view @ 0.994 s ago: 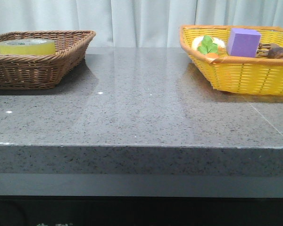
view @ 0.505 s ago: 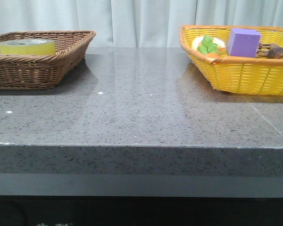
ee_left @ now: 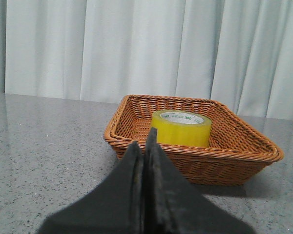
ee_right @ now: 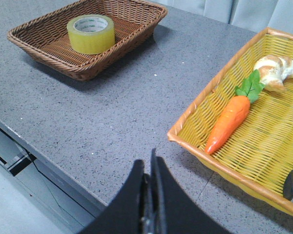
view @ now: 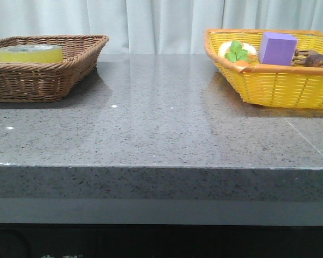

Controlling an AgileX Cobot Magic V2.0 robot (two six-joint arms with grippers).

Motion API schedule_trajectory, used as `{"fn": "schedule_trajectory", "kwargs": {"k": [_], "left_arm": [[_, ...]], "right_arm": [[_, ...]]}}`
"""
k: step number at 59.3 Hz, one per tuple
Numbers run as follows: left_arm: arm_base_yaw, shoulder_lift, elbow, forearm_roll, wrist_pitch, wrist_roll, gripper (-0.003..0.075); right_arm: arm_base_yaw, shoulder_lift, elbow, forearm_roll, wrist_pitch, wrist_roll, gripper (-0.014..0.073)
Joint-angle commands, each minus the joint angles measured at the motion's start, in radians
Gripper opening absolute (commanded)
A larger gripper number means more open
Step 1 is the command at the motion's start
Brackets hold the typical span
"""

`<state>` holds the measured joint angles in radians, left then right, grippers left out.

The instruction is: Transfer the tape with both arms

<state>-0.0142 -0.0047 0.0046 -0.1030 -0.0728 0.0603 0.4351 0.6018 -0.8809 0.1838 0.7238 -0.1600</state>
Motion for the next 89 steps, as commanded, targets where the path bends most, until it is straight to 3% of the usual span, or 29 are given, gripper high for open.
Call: {"fn": "schedule_trajectory", "kwargs": {"k": [1, 45, 89], "left_arm": [[0.001, -0.019, 0.007, -0.011, -0.069, -0.003, -0.0020], [0.001, -0.016, 0.007, 0.081, -0.003, -0.060, -0.0020], [0.001, -0.016, 0.007, 0.040, -0.009, -0.060, -0.0020]], "right_arm": [[-0.007, 0.002, -0.024, 0.009, -0.076, -0.007, -0.0068], [-0.007, 0.002, -0.024, 0.009, -0.076, -0.007, -0.0068], [-0.007, 0.002, -0.024, 0.009, -0.076, -0.007, -0.0068]]}}
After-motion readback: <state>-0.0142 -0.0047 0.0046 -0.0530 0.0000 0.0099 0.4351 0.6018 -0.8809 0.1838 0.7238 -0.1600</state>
